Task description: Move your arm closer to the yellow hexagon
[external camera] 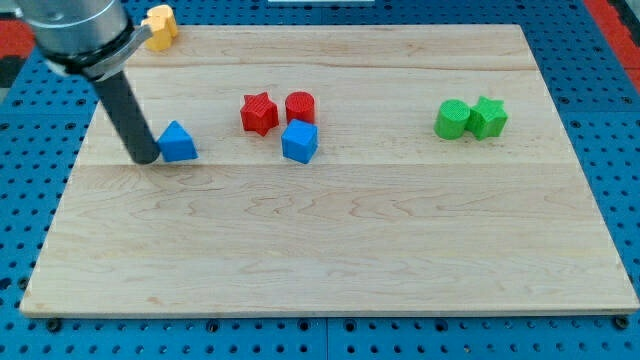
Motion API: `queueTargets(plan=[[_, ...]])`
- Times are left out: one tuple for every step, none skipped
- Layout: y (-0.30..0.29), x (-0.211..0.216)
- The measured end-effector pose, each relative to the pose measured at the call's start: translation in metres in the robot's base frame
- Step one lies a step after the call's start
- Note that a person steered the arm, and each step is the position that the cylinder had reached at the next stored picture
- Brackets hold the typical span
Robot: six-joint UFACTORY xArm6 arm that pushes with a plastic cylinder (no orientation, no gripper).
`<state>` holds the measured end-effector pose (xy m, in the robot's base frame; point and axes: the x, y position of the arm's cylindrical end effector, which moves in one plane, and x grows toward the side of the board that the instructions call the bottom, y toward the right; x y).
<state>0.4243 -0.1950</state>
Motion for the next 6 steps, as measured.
queueTargets(plan=[[0.043, -0.014], [-0.025, -0.018], [-0.047, -0.083], [-0.086, -0.157], [-0.11, -0.201], [-0.11, -0.225]])
